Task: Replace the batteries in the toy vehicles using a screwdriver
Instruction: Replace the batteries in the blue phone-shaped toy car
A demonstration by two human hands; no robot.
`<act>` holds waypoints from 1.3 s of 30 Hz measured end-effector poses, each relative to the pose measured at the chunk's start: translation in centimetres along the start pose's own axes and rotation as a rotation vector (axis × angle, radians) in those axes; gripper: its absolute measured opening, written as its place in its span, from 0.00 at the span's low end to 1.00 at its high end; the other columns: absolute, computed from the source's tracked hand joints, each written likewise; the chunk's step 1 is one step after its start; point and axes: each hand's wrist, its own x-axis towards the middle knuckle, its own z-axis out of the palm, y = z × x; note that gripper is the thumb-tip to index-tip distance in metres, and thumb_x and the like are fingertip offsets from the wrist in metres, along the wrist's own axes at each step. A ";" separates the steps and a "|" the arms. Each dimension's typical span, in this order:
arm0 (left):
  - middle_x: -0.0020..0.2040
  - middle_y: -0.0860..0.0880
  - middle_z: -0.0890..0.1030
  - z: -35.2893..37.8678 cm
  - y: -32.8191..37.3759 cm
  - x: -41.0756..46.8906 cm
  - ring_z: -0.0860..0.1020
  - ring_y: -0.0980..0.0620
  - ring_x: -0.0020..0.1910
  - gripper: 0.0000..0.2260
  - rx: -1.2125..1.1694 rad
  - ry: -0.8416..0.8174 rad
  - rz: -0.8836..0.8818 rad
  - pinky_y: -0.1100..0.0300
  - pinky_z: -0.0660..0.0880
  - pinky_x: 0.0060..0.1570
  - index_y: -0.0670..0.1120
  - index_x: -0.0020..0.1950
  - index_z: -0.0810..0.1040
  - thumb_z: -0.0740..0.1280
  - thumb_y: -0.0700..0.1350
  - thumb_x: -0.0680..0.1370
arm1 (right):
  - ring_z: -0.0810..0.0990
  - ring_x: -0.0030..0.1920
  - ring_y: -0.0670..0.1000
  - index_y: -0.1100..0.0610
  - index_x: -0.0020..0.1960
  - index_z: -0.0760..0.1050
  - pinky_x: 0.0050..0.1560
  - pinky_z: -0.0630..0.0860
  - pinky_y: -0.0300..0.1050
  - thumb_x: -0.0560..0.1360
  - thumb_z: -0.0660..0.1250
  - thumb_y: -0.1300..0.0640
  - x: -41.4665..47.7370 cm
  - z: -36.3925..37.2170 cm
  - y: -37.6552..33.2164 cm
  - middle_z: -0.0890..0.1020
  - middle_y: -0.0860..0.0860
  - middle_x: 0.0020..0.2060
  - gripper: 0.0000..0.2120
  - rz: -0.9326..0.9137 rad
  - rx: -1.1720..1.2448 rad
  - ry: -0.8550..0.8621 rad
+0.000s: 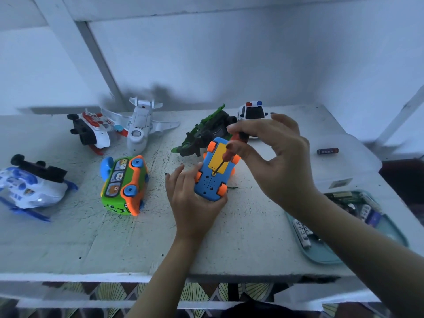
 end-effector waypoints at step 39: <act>0.50 0.50 0.75 -0.3 0.1 0.2 0.71 0.53 0.50 0.28 -0.097 -0.028 -0.095 0.73 0.64 0.52 0.41 0.58 0.75 0.72 0.55 0.64 | 0.72 0.61 0.44 0.53 0.65 0.77 0.63 0.67 0.37 0.78 0.62 0.52 1.9 0.1 -0.1 0.80 0.51 0.53 0.16 0.090 0.012 -0.243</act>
